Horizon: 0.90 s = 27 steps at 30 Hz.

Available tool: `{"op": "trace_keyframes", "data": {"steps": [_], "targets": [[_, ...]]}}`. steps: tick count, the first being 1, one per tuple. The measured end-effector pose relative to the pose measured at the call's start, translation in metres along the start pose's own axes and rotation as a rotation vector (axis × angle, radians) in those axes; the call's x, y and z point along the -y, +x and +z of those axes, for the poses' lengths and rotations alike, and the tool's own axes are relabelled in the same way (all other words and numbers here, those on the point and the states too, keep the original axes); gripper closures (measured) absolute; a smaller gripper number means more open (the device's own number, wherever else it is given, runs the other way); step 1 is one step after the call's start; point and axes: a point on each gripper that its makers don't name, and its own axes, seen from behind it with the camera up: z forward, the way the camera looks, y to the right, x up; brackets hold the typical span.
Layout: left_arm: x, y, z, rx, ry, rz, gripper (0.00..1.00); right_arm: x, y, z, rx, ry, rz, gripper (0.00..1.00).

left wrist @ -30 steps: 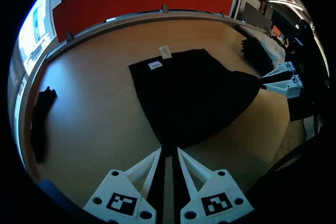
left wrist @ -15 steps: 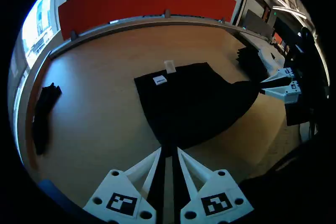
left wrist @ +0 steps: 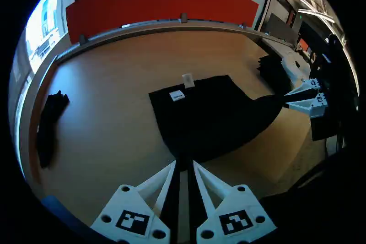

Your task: Fold towel

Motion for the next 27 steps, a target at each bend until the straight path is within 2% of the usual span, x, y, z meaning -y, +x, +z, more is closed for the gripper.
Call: {"op": "trace_keyframes", "data": {"steps": [12,21,27], "targets": [[0.012,0.024,0.018,-0.03,0.02,0.008,0.9,-0.018,0.01,0.018,0.002,-0.024,0.005,0.81],[0.026,0.058,0.043,-0.07,0.037,0.005,0.89,-0.045,0.022,0.043,0.012,-0.06,-0.003,0.81],[0.034,0.075,0.062,-0.08,0.047,0.015,0.89,-0.058,0.03,0.06,0.01,-0.073,0.023,0.81]]}}
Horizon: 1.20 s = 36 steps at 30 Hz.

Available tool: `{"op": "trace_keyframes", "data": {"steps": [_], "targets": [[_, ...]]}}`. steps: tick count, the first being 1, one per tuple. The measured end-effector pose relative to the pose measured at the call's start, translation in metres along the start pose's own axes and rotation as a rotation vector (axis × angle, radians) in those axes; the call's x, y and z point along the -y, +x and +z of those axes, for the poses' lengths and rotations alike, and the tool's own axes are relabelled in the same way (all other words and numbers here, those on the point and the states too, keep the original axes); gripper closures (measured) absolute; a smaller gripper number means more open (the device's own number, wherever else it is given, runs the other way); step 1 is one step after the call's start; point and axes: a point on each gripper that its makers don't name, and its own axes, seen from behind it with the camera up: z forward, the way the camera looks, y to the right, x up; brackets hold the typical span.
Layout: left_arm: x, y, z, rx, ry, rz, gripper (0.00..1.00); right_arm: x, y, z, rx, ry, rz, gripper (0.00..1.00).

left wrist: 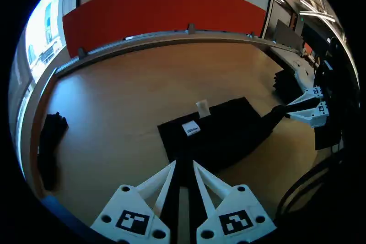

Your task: Fold towel

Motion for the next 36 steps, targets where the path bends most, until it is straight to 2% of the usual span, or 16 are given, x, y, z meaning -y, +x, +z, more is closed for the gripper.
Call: {"op": "trace_keyframes", "data": {"steps": [9,18,36], "targets": [[0.008,0.009,0.021,0.003,0.002,0.016,0.89,-0.011,0.001,0.019,0.012,-0.011,0.03,0.81],[0.01,0.004,0.036,0.015,0.004,0.023,0.9,-0.015,-0.003,0.03,0.03,-0.011,0.026,0.81],[0.023,-0.009,0.08,0.038,0.034,0.033,0.88,-0.03,-0.013,0.068,0.07,-0.034,0.046,0.77]]}}
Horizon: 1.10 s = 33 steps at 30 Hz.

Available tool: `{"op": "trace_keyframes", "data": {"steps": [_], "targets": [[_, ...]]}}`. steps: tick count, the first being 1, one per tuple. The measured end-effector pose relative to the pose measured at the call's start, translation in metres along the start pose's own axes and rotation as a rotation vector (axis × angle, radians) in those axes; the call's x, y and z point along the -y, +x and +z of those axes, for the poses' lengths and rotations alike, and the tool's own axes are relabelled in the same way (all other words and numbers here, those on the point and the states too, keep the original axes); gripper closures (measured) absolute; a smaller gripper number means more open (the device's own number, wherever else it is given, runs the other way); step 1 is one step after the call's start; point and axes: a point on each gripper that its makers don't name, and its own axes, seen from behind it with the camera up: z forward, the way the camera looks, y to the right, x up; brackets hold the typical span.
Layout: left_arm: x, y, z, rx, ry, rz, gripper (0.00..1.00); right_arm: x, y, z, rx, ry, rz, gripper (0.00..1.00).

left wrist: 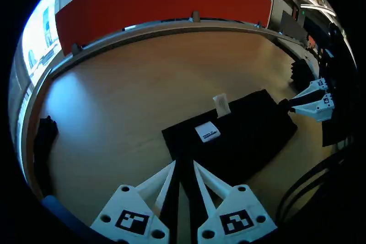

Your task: Fold towel

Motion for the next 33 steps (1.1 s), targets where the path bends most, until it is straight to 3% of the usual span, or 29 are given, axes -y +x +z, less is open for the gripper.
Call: {"op": "trace_keyframes", "data": {"steps": [8,16,24,26,28,30,33], "targets": [[0.007,-0.001,0.011,0.008,0.015,0.02,0.84,-0.008,0.002,0.011,0.006,-0.03,0.0,0.69],[0.014,0.006,0.018,0.004,0.038,0.035,0.73,-0.019,0.009,0.019,0.006,-0.066,-0.005,0.62],[0.02,0.009,0.019,-0.002,0.059,0.03,0.57,-0.032,0.017,0.019,-0.009,-0.107,0.006,0.35],[0.023,0.011,0.017,-0.006,0.069,0.029,0.45,-0.035,0.018,0.018,-0.014,-0.113,0.009,0.33],[0.024,0.011,0.015,-0.006,0.073,0.028,0.4,-0.036,0.018,0.017,-0.017,-0.117,0.014,0.29],[0.025,0.01,0.014,-0.005,0.074,0.027,0.31,-0.037,0.019,0.017,-0.021,-0.121,0.019,0.2],[0.026,0.009,0.012,-0.003,0.074,0.024,0.3,-0.038,0.021,0.015,-0.032,-0.126,0.026,0.03]]}}
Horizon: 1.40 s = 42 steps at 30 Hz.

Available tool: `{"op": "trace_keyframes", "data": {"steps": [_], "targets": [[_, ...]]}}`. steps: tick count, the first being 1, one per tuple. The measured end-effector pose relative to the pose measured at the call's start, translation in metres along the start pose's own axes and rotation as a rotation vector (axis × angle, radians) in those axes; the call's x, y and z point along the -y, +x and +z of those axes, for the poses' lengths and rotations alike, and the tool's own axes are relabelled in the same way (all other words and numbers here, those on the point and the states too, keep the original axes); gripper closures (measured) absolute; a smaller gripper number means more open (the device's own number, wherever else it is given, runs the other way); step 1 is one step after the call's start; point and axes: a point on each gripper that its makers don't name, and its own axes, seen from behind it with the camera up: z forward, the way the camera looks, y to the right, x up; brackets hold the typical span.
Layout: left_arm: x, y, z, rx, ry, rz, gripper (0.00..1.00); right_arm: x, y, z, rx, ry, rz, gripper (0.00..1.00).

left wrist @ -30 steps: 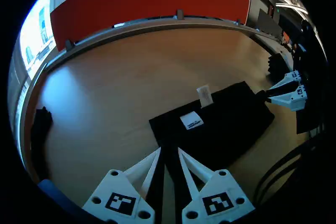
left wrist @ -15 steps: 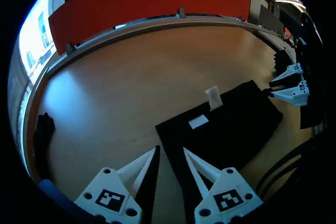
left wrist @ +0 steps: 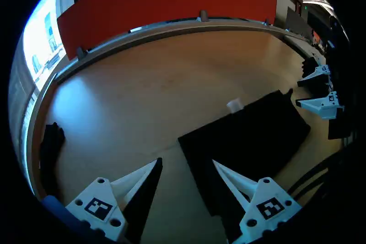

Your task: Fold towel

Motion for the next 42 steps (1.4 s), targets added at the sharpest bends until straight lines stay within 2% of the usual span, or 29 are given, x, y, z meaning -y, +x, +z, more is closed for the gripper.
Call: {"op": "trace_keyframes", "data": {"steps": [3,15,29,42], "targets": [[0.002,0.0,-0.001,-0.003,0.004,-0.003,0.25,-0.002,0.003,-0.002,-0.01,-0.008,0.006,0.0],[0.001,0.001,-0.008,-0.014,0.003,-0.021,0.23,-0.001,0.005,-0.011,-0.024,-0.01,0.01,0.0],[0.003,-0.022,-0.031,-0.017,0.03,-0.064,0.23,0.008,-0.01,-0.028,-0.02,-0.006,0.01,0.0],[0.005,-0.046,-0.054,-0.02,0.054,-0.128,0.23,0.016,-0.03,-0.044,-0.011,-0.001,0.031,0.0]]}}
